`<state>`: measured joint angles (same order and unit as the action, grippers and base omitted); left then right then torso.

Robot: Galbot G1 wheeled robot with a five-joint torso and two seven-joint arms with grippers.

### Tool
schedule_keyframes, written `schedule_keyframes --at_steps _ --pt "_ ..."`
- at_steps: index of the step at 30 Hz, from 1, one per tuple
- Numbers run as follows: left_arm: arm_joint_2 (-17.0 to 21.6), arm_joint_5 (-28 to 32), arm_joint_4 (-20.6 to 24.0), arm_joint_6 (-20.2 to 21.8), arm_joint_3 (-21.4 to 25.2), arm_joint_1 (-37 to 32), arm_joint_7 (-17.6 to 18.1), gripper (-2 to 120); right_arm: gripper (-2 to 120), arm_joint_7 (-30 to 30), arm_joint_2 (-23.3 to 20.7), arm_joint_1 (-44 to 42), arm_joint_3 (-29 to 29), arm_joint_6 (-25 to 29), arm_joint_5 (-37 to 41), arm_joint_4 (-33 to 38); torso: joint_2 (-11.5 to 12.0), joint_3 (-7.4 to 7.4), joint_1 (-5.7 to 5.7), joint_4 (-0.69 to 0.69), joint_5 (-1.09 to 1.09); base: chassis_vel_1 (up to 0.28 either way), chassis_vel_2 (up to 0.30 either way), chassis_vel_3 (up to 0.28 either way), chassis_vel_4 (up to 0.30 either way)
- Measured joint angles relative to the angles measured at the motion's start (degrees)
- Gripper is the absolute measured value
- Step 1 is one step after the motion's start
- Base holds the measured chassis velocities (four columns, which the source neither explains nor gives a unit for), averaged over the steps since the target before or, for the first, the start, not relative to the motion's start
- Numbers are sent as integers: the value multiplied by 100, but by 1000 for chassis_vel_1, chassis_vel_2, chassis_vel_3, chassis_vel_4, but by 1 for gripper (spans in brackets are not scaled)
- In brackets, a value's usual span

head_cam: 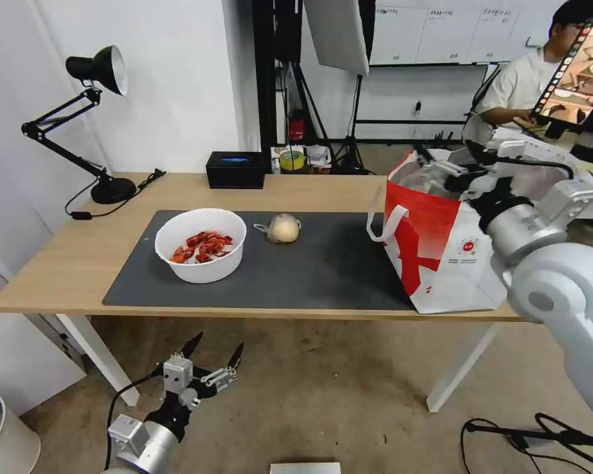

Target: Pick up the trash from the table and place it into the takeout bag.

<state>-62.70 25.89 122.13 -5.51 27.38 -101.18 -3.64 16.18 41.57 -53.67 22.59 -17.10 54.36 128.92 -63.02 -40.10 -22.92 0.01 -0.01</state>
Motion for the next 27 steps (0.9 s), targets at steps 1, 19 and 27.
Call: schedule_keyframes --at_steps 1,19,27 --pt "-7 1 3 -1 5 -4 2 100 100 -64 25 -216 2 0 -101 103 0 0 0 -1 0 0 0 0 0" --pt "-119 -71 126 -37 109 -150 5 100 100 -104 1029 -2512 -568 1128 -2306 103 0 0 1 0 0 0 0 0 0" --pt "-242 -176 50 -132 50 -172 -12 100 100 -76 1571 -3475 -610 1653 -3153 -82 -1 0 1 -1 0 0 0 0 0"
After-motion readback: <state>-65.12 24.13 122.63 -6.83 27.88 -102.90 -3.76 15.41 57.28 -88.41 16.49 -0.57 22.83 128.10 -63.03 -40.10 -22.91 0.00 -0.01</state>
